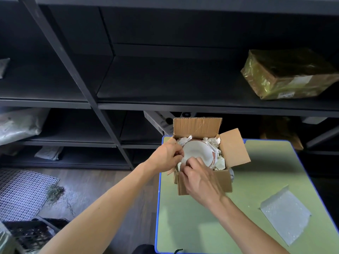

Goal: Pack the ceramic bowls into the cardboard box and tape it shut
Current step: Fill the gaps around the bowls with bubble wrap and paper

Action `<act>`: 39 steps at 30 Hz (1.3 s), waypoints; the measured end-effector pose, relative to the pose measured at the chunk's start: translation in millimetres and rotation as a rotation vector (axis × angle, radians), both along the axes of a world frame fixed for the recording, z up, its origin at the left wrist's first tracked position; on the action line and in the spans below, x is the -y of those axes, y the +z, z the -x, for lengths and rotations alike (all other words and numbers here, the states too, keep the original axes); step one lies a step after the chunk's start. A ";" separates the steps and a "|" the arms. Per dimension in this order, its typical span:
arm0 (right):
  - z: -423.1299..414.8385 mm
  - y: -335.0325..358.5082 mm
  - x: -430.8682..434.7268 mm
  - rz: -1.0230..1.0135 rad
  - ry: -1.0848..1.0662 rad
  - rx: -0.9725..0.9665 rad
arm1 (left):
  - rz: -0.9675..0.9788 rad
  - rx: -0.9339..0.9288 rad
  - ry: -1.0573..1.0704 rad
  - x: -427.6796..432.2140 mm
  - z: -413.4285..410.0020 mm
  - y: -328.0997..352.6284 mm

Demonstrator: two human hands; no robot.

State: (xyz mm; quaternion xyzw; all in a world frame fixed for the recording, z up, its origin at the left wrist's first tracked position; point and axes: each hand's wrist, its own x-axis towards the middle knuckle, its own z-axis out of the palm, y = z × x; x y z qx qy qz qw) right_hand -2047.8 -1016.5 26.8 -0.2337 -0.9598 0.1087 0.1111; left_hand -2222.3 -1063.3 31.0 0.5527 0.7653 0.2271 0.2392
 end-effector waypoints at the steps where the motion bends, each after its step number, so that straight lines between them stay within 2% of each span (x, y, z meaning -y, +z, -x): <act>1: -1.3 -1.5 2.3 -0.022 0.014 -0.010 | -0.003 -0.006 0.000 0.0 -0.4 -0.3; 8: -11.6 -3.5 -4.9 0.212 0.015 0.046 | -0.053 -0.005 0.002 4.8 -3.3 -1.4; 14: -19.0 -1.9 -3.1 0.072 0.069 0.016 | -0.118 0.023 -0.003 10.4 -5.7 -8.5; 22: -15.2 -6.1 -3.4 0.059 -0.016 0.000 | -0.171 0.021 0.015 18.7 -10.0 -16.2; 28: -22.9 -15.0 -3.2 0.138 -0.035 -0.041 | -0.171 -0.097 0.152 20.1 -30.9 -20.4; 36: -19.2 -13.8 -3.4 0.038 0.133 -0.039 | -0.090 -0.241 0.084 7.8 -20.7 -4.6; 39: -18.5 -17.4 -2.2 0.049 0.106 -0.055 | -0.102 -0.267 0.049 4.9 -20.7 -4.1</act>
